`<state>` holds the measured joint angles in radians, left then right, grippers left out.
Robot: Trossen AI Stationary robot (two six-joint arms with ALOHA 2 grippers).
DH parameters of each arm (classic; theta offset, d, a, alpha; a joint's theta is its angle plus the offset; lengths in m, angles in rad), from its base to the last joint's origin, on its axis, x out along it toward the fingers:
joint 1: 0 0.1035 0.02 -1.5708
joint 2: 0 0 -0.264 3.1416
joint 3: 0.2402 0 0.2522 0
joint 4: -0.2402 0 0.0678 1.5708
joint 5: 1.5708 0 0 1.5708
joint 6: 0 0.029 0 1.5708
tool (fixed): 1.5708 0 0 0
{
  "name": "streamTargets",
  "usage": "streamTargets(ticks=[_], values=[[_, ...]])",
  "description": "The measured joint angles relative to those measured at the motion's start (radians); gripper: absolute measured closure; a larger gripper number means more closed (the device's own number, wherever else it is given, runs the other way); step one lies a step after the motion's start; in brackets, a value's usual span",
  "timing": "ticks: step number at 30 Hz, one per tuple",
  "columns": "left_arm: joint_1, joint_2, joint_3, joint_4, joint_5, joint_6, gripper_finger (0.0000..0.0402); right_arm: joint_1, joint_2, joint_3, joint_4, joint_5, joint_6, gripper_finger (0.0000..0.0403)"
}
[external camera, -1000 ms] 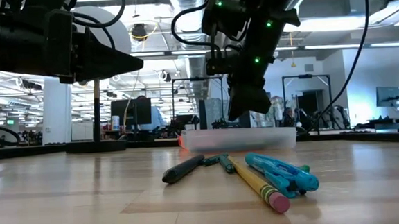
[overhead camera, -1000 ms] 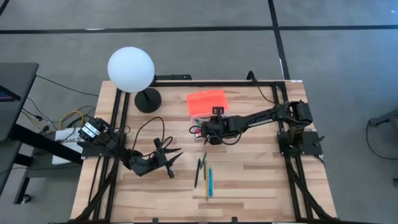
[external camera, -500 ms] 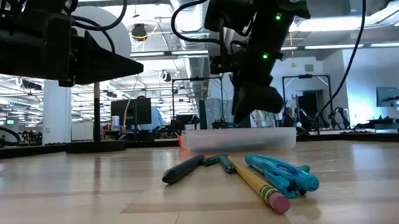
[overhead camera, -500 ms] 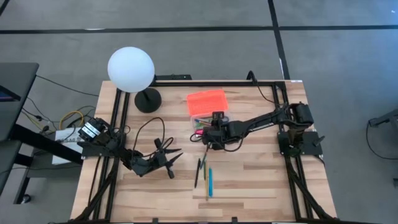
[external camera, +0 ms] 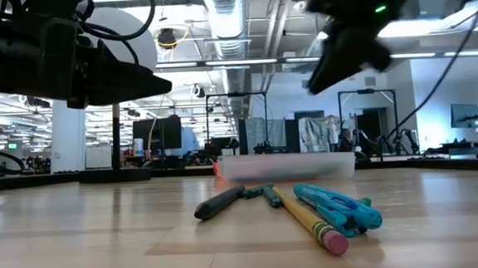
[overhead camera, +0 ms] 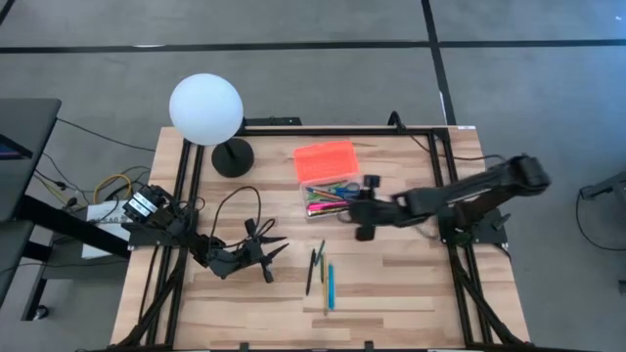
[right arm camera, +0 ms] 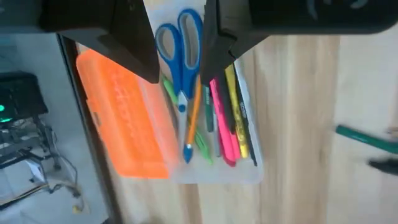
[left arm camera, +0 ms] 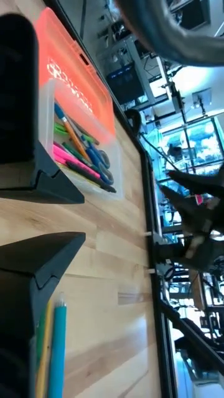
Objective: Pick & place school supplies into a supply box
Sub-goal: Put the black pen into the orange supply box
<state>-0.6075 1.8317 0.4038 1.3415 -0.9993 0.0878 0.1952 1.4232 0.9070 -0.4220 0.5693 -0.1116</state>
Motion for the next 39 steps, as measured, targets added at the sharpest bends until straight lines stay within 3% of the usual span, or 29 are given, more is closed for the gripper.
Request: streamTargets(ticks=[3, 8, 15, 20, 29, 32, 37, 39], values=[[0.0, 0.0, 0.0, -0.008, 0.039, -0.031, 0.0324, 0.05, -0.155, -0.119, 0.063, 0.005, 0.054, 0.0291], [0.042, 0.0, 0.041, -0.09, 0.292, -0.059, 0.0324, 0.165, -0.38, -0.348, 0.253, 0.006, 0.115, 0.0291], [0.111, 0.0, 0.306, -0.645, 0.455, -0.166, 0.0324, 0.317, -0.529, -0.541, 0.483, 0.081, 0.139, 0.0291], [0.104, 0.0, 0.456, -0.939, 0.418, -0.303, 0.0324, 0.399, -0.532, -0.573, 0.576, 0.169, 0.132, 0.0291], [0.101, 0.0, 0.57, -1.123, 0.427, -0.487, 0.0324, 0.466, -0.443, -0.585, 0.655, 0.198, 0.104, 0.0291], [0.108, 0.0, 0.597, -1.182, 0.492, -0.535, 0.0324, 0.473, -0.393, -0.585, 0.675, 0.2, 0.104, 0.0291], [0.145, 0.001, 0.707, -1.508, 0.565, -0.788, 0.0324, 0.473, -0.31, -0.585, 0.712, 0.2, 0.114, 0.0291], [0.152, 0.003, 0.734, -1.576, 0.565, -0.809, 0.0324, 0.473, -0.281, -0.585, 0.73, 0.2, 0.114, 0.0291]])
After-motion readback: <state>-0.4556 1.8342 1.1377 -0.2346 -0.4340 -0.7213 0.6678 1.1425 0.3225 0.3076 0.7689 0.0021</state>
